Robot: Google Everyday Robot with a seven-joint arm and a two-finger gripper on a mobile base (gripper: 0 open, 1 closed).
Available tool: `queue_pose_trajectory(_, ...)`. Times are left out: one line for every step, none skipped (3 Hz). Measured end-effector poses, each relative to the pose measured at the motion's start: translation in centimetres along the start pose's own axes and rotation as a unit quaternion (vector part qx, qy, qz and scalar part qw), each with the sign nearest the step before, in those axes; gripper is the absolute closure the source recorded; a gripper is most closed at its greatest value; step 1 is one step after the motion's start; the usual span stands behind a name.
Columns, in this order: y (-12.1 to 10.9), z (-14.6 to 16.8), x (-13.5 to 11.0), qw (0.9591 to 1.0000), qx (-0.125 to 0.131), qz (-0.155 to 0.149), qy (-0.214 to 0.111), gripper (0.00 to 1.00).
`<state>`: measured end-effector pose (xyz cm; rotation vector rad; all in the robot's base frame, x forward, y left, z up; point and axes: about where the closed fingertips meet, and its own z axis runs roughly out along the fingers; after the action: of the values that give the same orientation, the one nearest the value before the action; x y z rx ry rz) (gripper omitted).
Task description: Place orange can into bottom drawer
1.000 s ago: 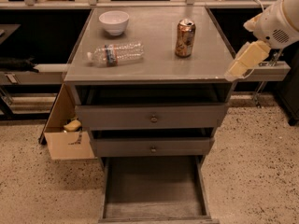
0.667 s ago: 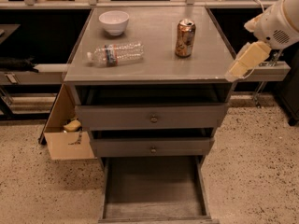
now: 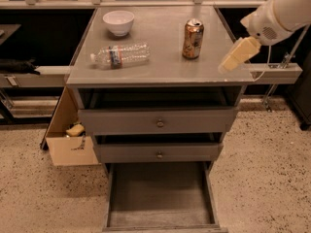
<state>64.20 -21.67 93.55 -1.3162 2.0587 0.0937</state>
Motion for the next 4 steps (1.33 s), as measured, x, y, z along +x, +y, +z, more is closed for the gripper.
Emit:
queue_pose_trajectory(-3.0, 3.8, -2.3, 0.9997, 0.011, 0.006, -0.022, 0.00)
queue_pose_trajectory(-4.7, 6.9, -4.7, 0.9985, 0.011, 0.017, -0.051, 0.00)
queue_pose_trajectory(-5.8, 9.8, -6.1, 0.9965, 0.008, 0.034, -0.075, 0.00)
queue_pose_trajectory(-7.5, 11.5, -6.0, 0.9930, 0.023, 0.068, -0.095, 0.00)
